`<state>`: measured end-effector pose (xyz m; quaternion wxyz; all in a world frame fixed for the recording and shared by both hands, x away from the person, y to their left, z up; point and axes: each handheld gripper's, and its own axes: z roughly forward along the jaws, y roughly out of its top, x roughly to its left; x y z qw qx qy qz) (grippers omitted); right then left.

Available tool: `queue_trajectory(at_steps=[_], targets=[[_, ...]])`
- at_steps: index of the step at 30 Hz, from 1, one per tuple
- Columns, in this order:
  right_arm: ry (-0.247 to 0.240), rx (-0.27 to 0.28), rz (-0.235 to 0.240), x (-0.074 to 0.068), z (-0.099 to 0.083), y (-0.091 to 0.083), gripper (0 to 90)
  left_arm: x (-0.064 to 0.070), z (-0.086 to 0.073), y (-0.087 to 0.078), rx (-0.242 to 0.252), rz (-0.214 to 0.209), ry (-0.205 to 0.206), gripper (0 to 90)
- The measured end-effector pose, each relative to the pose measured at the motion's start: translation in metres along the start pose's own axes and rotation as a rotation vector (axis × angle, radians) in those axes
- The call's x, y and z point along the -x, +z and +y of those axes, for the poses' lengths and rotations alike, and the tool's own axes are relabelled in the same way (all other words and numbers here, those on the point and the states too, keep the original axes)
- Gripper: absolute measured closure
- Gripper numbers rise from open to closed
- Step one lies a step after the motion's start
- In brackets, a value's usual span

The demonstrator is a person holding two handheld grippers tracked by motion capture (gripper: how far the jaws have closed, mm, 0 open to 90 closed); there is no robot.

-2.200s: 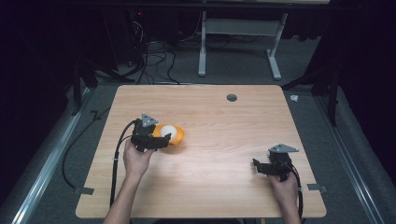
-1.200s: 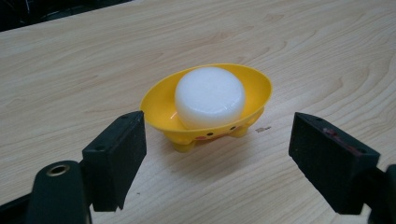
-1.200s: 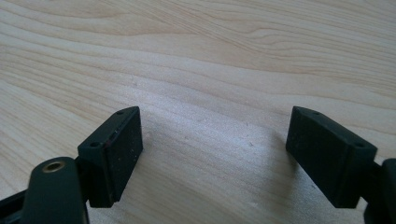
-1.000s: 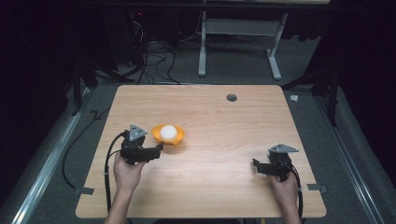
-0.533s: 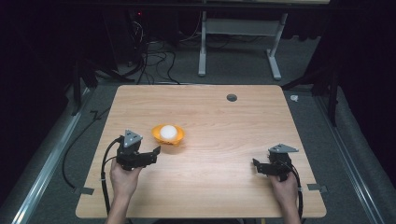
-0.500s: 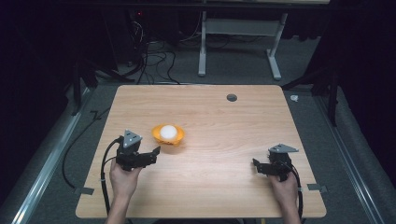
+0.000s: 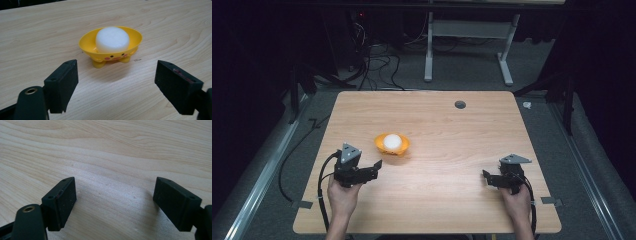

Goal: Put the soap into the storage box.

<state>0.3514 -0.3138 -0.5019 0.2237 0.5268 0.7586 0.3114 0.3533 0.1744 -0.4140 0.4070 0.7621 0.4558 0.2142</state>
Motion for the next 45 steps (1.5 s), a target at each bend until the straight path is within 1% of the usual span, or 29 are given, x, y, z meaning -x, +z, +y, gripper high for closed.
queue_trajectory(at_steps=[3, 5, 14, 15, 18, 20, 21, 25, 31, 32, 33, 35, 36, 42, 45], targets=[[0.000, 0.000, -0.001, 0.000, 0.000, 0.000, 19.6, 0.000, -0.002, -0.001, 0.001, 0.001, -0.004, 19.7], [0.000, 0.000, 0.000, 0.000, 0.000, 0.000, 19.6, 0.000, -0.003, -0.001, -0.007, 0.003, -0.004, 19.7], [0.000, 0.000, -0.001, 0.000, 0.000, 0.000, 19.6, -0.004, -0.013, -0.003, -0.012, 0.010, -0.031, 19.7], [0.000, 0.000, 0.000, 0.000, 0.000, 0.000, 19.7, -0.005, -0.014, -0.003, -0.017, 0.010, -0.028, 19.7], [0.000, 0.000, -0.001, 0.000, 0.000, 0.000, 19.7, -0.006, -0.018, -0.003, -0.022, 0.014, -0.039, 19.7], [0.000, 0.000, -0.001, 0.000, 0.000, 0.000, 19.7, -0.007, -0.021, -0.002, -0.021, 0.014, -0.049, 19.7], [0.000, 0.000, -0.001, 0.000, 0.000, 0.000, 19.6, -0.008, -0.023, -0.002, -0.031, 0.015, -0.046, 19.7], [0.000, 0.000, -0.001, 0.000, 0.000, 0.000, 19.6, -0.009, -0.029, 0.001, -0.042, 0.018, -0.060, 19.7], [-0.001, 0.000, -0.001, 0.000, 0.000, 0.000, 19.6, -0.011, -0.035, 0.005, -0.053, 0.015, -0.076, 19.7], [0.000, 0.000, 0.000, 0.000, 0.000, 0.000, 19.6, -0.011, -0.036, 0.005, -0.060, 0.015, -0.073, 19.7], [0.000, 0.000, 0.000, 0.000, 0.000, 0.000, 19.6, -0.011, -0.037, 0.006, -0.057, 0.013, -0.080, 19.7], [-0.001, 0.000, -0.001, 0.000, 0.000, 0.000, 19.6, -0.012, -0.039, 0.007, -0.067, 0.013, -0.080, 19.7], [-0.001, 0.000, -0.001, 0.000, 0.000, 0.000, 19.6, -0.012, -0.040, 0.008, -0.066, 0.016, -0.087, 19.7], [0.000, 0.000, -0.001, 0.000, 0.000, 0.000, 19.6, -0.014, -0.048, 0.014, -0.096, -0.002, -0.096, 19.6], [0.000, 0.000, -0.001, 0.000, 0.000, 0.000, 19.6, -0.015, -0.051, 0.016, -0.101, -0.006, -0.106, 19.5]])
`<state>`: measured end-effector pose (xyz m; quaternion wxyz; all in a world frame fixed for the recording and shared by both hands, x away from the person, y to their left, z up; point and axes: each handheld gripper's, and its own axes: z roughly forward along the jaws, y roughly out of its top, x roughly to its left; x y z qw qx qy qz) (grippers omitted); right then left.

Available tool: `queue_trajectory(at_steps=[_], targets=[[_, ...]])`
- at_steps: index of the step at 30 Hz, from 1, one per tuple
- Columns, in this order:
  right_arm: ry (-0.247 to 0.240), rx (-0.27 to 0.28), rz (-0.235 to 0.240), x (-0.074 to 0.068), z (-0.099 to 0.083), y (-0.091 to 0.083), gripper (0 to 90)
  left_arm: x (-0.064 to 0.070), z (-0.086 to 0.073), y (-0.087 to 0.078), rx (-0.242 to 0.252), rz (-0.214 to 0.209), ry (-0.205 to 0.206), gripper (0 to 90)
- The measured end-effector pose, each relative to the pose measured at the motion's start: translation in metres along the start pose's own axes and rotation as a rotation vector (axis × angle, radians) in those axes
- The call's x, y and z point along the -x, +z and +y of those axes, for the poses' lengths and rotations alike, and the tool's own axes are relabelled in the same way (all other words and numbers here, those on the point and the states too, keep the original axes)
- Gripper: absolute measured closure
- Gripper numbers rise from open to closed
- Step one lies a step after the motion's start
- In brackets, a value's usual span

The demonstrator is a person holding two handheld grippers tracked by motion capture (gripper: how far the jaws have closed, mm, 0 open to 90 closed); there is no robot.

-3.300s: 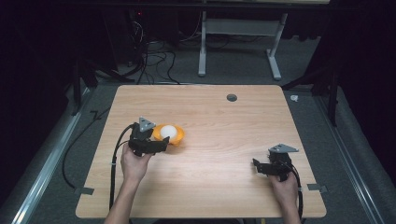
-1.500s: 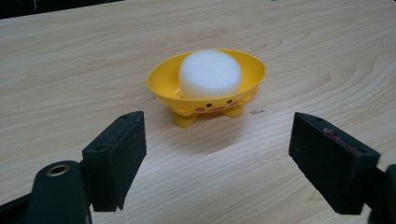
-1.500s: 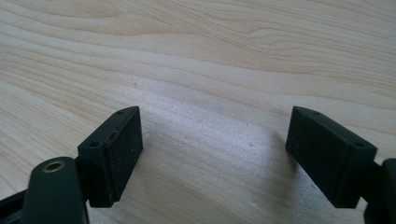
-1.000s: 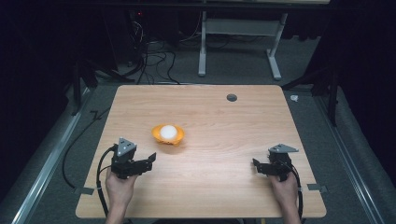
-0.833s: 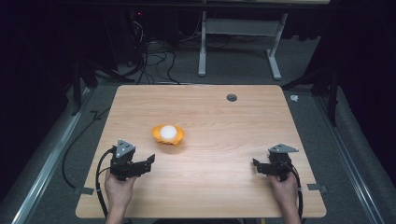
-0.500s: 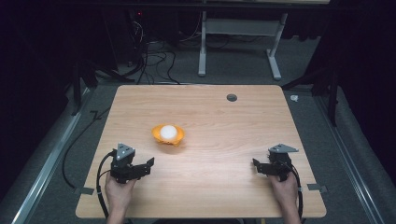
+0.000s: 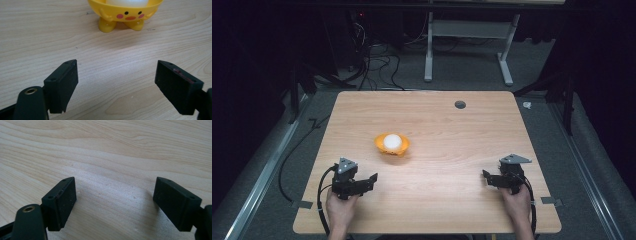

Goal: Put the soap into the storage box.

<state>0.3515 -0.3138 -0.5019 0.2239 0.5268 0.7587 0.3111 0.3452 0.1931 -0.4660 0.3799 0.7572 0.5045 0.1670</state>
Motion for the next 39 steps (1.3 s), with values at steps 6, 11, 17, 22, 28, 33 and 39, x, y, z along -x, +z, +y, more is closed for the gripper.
queue_trajectory(at_steps=[6, 11, 17, 22, 28, 33, 39], targets=[[0.000, 0.000, 0.000, 0.000, 0.000, 0.000, 19.6, -0.002, -0.005, 0.006, -0.023, 0.000, -0.005, 19.3], [0.001, 0.000, 0.000, 0.000, 0.000, 0.000, 19.7, -0.003, -0.008, 0.010, -0.040, -0.003, -0.011, 19.2], [0.001, 0.000, 0.000, 0.000, 0.000, 0.000, 19.6, -0.003, -0.011, 0.016, -0.057, 0.000, -0.012, 19.2], [0.001, 0.000, -0.001, 0.000, 0.000, 0.000, 19.6, -0.003, -0.015, 0.020, -0.067, 0.001, -0.013, 19.2], [0.001, 0.000, -0.001, 0.000, 0.000, 0.000, 19.7, -0.003, -0.018, 0.023, -0.068, 0.005, -0.009, 19.3], [0.001, 0.000, -0.001, 0.000, 0.000, 0.000, 19.6, -0.003, -0.020, 0.026, -0.071, 0.015, -0.004, 19.4], [0.000, 0.000, -0.001, 0.000, 0.000, 0.000, 19.6, -0.002, -0.020, 0.029, -0.066, 0.020, 0.009, 19.5]])
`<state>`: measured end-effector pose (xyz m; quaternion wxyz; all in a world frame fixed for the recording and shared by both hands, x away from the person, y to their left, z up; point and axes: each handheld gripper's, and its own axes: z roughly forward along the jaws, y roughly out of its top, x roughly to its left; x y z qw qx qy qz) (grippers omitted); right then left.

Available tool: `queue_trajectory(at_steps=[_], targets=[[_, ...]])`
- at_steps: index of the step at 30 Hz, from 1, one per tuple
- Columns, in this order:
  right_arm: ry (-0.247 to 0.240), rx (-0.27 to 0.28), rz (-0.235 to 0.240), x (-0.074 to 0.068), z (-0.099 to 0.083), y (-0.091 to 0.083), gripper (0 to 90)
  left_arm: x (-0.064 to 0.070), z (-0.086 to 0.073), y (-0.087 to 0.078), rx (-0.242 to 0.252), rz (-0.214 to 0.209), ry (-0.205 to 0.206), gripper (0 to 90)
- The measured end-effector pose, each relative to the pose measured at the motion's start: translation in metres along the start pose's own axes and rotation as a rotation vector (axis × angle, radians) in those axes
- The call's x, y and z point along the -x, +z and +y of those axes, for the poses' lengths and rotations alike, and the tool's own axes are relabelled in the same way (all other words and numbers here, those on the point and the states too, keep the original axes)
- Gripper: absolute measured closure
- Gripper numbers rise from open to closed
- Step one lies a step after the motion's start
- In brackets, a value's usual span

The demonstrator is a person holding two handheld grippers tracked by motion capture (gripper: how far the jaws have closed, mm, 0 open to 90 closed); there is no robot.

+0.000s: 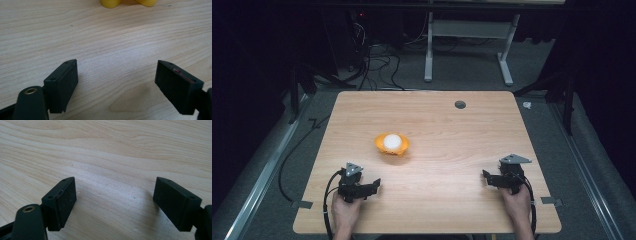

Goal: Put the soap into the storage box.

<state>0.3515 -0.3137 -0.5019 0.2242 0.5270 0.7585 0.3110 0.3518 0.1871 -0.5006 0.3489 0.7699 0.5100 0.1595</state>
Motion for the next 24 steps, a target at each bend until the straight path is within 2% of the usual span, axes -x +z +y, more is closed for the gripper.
queue_trajectory(at_steps=[7, 11, 12, 24], targets=[[0.000, 0.000, 0.000, 0.0000, 0.0000, 0.0000, 19.6, 0.0014, -0.0001, 0.0036, 0.017, 0.019, 0.019, 19.5], [0.000, 0.000, 0.000, 0.0000, 0.0000, 0.0000, 19.6, 0.0062, -0.0022, 0.0085, 0.036, 0.067, 0.069, 18.8], [0.000, 0.000, 0.001, -0.0001, 0.0000, 0.0000, 19.6, 0.0067, -0.0021, 0.0093, 0.037, 0.063, 0.072, 17.4], [0.000, 0.000, 0.000, 0.0000, 0.0000, 0.0000, 19.6, 0.0065, -0.0011, 0.0105, 0.036, 0.065, 0.066, 16.3]])
